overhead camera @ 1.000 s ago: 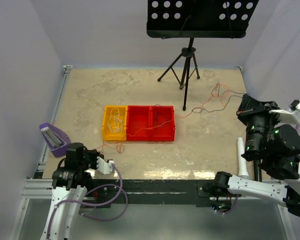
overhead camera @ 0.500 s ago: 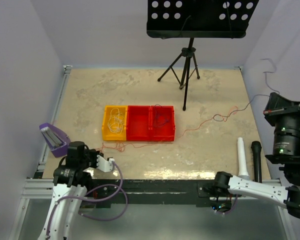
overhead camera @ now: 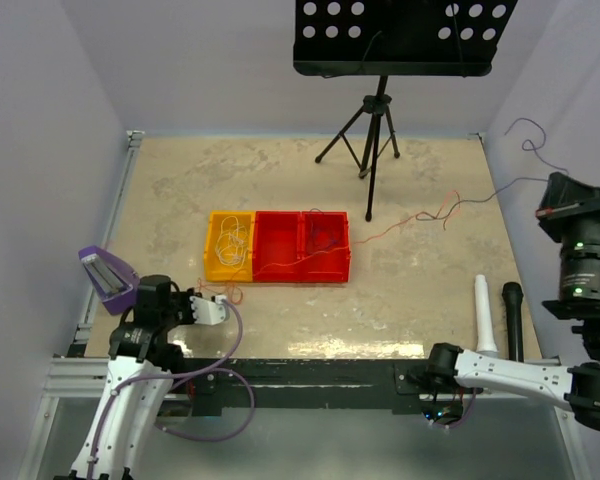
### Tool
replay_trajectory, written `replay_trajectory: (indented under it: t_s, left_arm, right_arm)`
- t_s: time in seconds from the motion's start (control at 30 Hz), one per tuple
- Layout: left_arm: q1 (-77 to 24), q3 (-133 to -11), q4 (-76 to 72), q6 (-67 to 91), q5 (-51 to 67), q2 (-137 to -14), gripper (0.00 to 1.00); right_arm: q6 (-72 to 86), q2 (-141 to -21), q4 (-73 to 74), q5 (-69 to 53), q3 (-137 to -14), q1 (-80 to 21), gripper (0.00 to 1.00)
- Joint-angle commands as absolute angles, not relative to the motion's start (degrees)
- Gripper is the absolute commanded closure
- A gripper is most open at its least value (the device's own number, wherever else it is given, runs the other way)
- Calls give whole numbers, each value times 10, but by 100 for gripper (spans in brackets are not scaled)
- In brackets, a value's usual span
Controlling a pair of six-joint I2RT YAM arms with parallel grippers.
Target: Untangle the cables
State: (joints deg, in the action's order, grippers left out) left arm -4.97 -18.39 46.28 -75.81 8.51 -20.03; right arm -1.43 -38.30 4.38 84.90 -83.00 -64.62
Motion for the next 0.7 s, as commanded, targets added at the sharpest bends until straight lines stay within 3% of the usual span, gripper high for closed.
replay_trajectory:
  t_s: [0.0, 0.07, 0.2, 0.4, 0.53, 0.67]
  left_arm:
    - [-50, -170, 433, -692, 25, -193, 100]
    - [-50, -163, 413, -678, 12, -192, 100]
    - [-50, -194, 407, -648, 18, -230, 100]
    - [-50, -211, 411, -634, 31, -246, 100]
    - [-50, -236, 424, -619, 68, -232, 100]
    - [-47, -225, 338, -549, 5, -243, 100]
  right_arm:
    - [68, -349, 143, 943, -954, -648, 100]
    - [98, -310, 144, 894, -962, -649, 100]
    - [-53, -185, -138, 800, -866, -653, 100]
    - [-18, -244, -20, 816, -961, -661, 100]
    - [-7, -266, -10, 806, -939, -664, 100]
    - [-4, -258, -15, 810, -925, -664, 100]
